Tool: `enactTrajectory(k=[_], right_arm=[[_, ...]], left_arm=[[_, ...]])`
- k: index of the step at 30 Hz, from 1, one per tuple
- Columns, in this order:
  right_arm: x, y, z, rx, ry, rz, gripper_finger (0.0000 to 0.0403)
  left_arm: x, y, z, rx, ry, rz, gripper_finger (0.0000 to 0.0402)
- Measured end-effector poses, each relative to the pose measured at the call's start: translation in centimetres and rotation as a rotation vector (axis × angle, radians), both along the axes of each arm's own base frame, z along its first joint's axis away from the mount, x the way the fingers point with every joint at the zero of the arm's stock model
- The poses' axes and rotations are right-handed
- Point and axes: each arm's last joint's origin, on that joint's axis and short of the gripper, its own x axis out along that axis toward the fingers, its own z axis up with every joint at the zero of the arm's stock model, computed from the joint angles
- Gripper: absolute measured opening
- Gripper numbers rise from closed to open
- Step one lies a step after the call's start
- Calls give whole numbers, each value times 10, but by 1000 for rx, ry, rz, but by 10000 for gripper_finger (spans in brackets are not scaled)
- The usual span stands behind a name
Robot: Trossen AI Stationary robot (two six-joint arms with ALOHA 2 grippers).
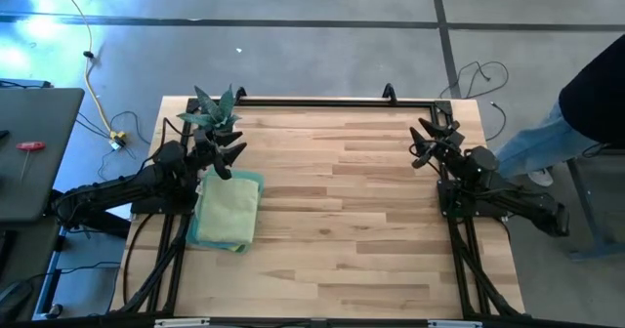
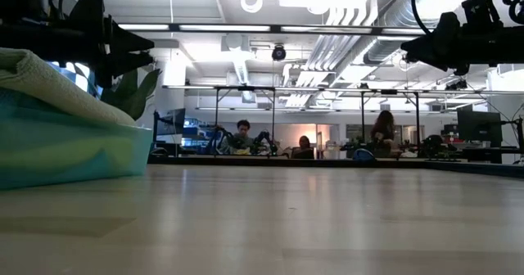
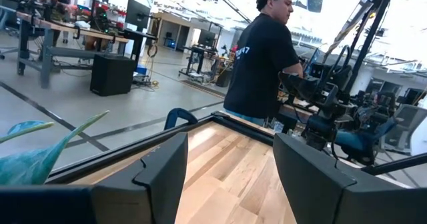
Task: Fold microfiber towels
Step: Return to Home Position
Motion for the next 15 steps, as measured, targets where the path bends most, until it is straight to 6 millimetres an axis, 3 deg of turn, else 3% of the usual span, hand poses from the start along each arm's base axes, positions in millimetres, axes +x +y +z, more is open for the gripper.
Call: enactTrajectory(k=[15], right_arm=[[0, 0, 0, 0, 0, 0, 193]], left_arm=[[0, 0, 0, 0, 0, 0, 212]])
